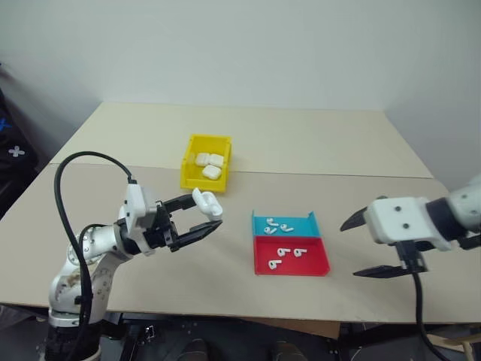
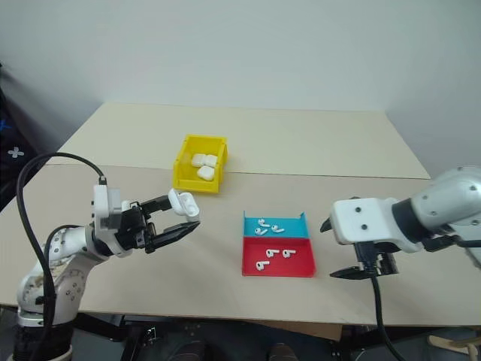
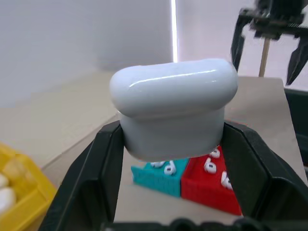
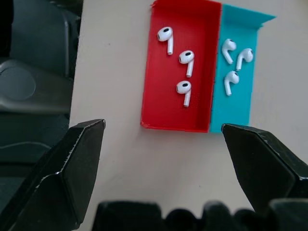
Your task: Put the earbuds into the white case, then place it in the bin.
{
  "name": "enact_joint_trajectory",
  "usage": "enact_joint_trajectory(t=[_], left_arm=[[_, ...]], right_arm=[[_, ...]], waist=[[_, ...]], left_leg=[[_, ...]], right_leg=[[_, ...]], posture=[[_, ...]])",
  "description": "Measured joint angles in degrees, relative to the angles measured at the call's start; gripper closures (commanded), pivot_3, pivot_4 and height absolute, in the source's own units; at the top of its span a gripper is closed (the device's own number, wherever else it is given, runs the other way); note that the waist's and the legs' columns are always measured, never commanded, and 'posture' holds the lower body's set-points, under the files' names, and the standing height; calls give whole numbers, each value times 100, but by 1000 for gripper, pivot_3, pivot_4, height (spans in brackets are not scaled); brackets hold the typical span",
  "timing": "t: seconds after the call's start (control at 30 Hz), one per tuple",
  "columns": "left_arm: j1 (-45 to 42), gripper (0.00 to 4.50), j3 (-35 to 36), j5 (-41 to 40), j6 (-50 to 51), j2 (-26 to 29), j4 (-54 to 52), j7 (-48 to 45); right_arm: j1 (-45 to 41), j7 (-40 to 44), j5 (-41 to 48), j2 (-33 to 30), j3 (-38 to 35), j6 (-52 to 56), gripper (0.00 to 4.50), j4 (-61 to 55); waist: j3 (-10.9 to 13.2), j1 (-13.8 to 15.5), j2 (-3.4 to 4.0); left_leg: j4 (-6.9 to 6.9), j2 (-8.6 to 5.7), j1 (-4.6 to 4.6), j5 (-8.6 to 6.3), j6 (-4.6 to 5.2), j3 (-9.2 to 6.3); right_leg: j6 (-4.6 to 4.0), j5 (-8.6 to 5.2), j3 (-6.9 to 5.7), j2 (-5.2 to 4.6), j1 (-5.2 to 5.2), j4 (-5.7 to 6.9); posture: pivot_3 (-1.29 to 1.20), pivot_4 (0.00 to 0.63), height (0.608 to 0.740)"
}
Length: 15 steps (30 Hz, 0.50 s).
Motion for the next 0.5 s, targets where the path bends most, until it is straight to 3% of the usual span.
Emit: enact_joint_trajectory(t=[0.07,0.17,0.23,0.5], left_arm=[[144,1734,-84,28,-415,-23,174,-194],[351,1734,-263,52,-1049,-24,453,-579],[408,1734,-350,59,-1398,-50,631,-740],[473,1734,-627,49,-2300,-128,1195,-1112]], right_arm=[[-394,108,-306,224,476,65,0,58],[-926,215,-849,682,1229,204,608,214],[-1183,227,-1153,992,1606,280,1266,310],[-1678,174,-2109,1794,2487,734,1266,507]], waist=[[0,-6,1],[-1,-28,2],[-1,-29,2],[-1,0,3]], left_leg=[[0,1,1,0,0,0],[0,1,0,0,0,1],[0,2,1,0,0,1],[0,2,-5,-1,1,0]], right_leg=[[0,0,0,1,-2,1],[0,0,1,2,-6,3],[0,0,1,2,-6,3],[0,0,-3,3,-9,3]], posture=[[0,150,740],[0,150,740],[0,150,740],[0,150,740]])
